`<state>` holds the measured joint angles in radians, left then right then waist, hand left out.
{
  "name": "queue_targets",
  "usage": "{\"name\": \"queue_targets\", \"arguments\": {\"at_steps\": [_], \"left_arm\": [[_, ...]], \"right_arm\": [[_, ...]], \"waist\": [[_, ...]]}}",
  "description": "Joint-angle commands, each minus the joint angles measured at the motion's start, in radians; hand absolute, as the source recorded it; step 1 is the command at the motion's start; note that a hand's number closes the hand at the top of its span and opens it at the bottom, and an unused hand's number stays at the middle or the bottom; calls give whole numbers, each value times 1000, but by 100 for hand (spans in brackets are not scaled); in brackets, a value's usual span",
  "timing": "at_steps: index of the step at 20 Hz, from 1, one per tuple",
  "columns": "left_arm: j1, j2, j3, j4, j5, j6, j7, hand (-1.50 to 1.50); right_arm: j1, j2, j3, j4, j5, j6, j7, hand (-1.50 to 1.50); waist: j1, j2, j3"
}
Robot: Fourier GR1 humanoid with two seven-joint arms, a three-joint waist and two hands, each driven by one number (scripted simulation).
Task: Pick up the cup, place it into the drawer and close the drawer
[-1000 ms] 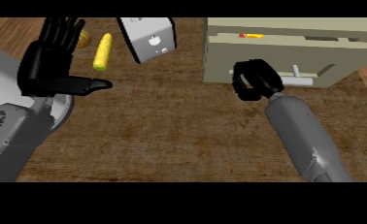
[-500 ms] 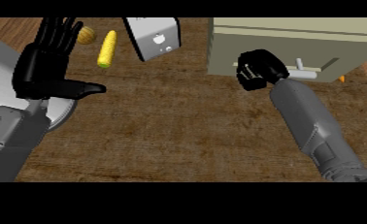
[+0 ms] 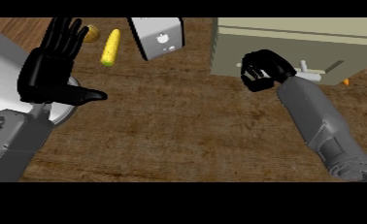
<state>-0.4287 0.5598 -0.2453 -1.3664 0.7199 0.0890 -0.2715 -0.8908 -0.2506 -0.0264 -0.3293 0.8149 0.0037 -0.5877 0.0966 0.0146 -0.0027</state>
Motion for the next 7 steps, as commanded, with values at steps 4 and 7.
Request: {"name": "queue_targets", "arguments": {"at_steps": [4,7], "left_arm": [[13,-11,-7,11,-9,-27,-20,-150],[38,-30,-17,18,-18,-29,-45,-150]], "right_arm": [[-93,-102,-92,57,-43,-47,76,150],[-89,-96,-92,66,-43,-46,60,150]], "waist": [[26,41,7],[31,41,6]]}}
